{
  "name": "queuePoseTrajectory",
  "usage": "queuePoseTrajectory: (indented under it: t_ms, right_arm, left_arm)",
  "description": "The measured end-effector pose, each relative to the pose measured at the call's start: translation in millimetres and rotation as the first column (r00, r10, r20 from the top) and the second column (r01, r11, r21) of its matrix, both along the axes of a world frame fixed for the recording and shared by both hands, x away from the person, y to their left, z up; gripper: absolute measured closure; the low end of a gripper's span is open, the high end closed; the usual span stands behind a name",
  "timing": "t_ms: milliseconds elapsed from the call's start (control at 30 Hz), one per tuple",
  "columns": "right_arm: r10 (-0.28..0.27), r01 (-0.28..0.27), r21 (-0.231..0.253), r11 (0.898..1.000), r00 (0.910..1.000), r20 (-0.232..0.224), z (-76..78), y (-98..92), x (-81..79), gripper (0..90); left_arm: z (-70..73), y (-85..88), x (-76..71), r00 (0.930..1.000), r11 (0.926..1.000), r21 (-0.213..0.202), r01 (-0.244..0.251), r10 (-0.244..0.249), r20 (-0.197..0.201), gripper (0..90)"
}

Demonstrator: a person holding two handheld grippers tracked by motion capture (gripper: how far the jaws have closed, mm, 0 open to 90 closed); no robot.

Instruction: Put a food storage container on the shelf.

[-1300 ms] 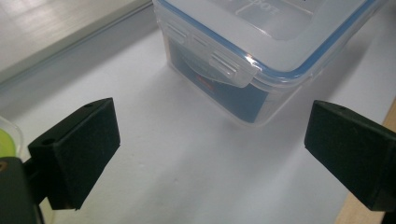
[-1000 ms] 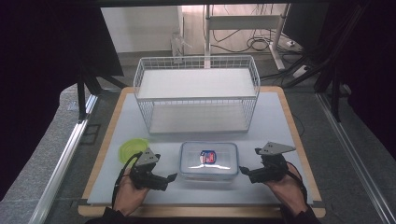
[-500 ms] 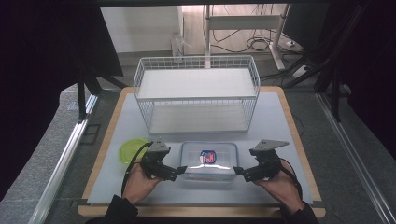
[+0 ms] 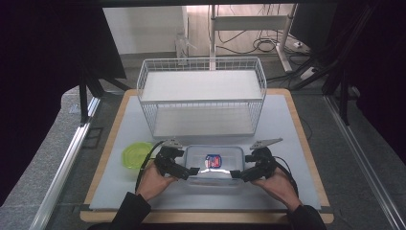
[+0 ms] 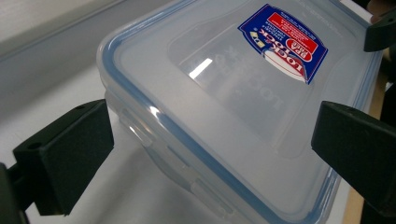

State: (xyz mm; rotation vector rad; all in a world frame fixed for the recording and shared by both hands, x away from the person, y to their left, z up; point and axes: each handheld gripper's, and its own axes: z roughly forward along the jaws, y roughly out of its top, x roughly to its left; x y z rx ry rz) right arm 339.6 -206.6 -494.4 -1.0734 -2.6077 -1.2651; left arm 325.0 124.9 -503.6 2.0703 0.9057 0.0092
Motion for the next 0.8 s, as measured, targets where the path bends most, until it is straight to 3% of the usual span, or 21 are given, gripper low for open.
queuePoseTrajectory:
  t_ms: [67, 200, 267, 333, 433, 667, 700, 733, 767, 800]
  right_arm:
    - [0.006, -0.005, 0.026, 1.0, 0.9992, -0.04, -3.0, 0.5, 4.7, 1.5]
    - [0.005, -0.003, 0.025, 1.0, 0.999, -0.045, -2.5, 0.4, 4.8, 2.7]
    - [-0.001, 0.002, 0.021, 1.0, 0.9982, -0.061, -0.7, -1.2, 3.7, 6.8]
    - [0.0, 0.002, 0.024, 1.0, 0.9979, -0.065, 0.0, -2.3, 3.2, 8.7]
    - [0.007, -0.004, 0.029, 1.0, 0.9972, -0.075, 3.2, -7.4, 0.0, 15.5]
    - [0.031, -0.03, 0.025, 0.999, 0.9986, -0.044, 9.6, -15.7, -15.8, 29.5]
    - [0.031, -0.03, 0.025, 0.999, 0.9986, -0.044, 9.6, -15.7, -15.8, 29.5]
    - [0.027, -0.025, 0.041, 0.999, 0.9991, -0.033, 11.1, -19.2, -19.4, 35.8]
    - [0.027, -0.025, 0.041, 0.999, 0.9991, -0.033, 11.1, -19.2, -19.4, 35.8]
    - [0.025, -0.024, 0.049, 0.999, 0.9994, -0.024, 12.2, -20.9, -20.6, 39.1]
  left_arm:
    - [-3.1, 1.7, 2.8, 0.9993, 0.9996, -0.028, 0.002, -0.003, -0.038, 0.0]
    - [-9.4, -1.6, 6.6, 0.9948, 0.9962, -0.087, -0.005, -0.004, -0.102, 0.0]
    - [-8.2, -2.5, 5.3, 0.9939, 0.997, -0.077, -0.009, 0.001, -0.11, 0.0]
    - [-6.2, -1.4, 3.7, 0.9939, 0.9983, -0.057, 0.008, -0.014, -0.109, 0.1]
    - [-3.4, 4.2, -0.8, 0.9942, 0.9979, -0.061, 0.023, -0.029, -0.104, 6.4]
    - [0.7, 9.6, -21.3, 0.9983, 0.9983, -0.036, 0.046, -0.047, -0.035, 16.6]
    - [0.6, 10.5, -23.9, 0.9984, 0.9982, -0.039, 0.046, -0.047, -0.03, 16.6]
    - [0.9, 13.3, -27.7, 0.9991, 0.9975, -0.062, 0.033, -0.035, -0.024, 23.8]
    - [1.4, 16.8, -29.1, 0.9994, 0.9958, -0.089, 0.02, -0.022, -0.028, 23.8]
    - [1.2, 22.5, -30.4, 0.9993, 0.993, -0.117, 0.02, -0.024, -0.029, 30.0]
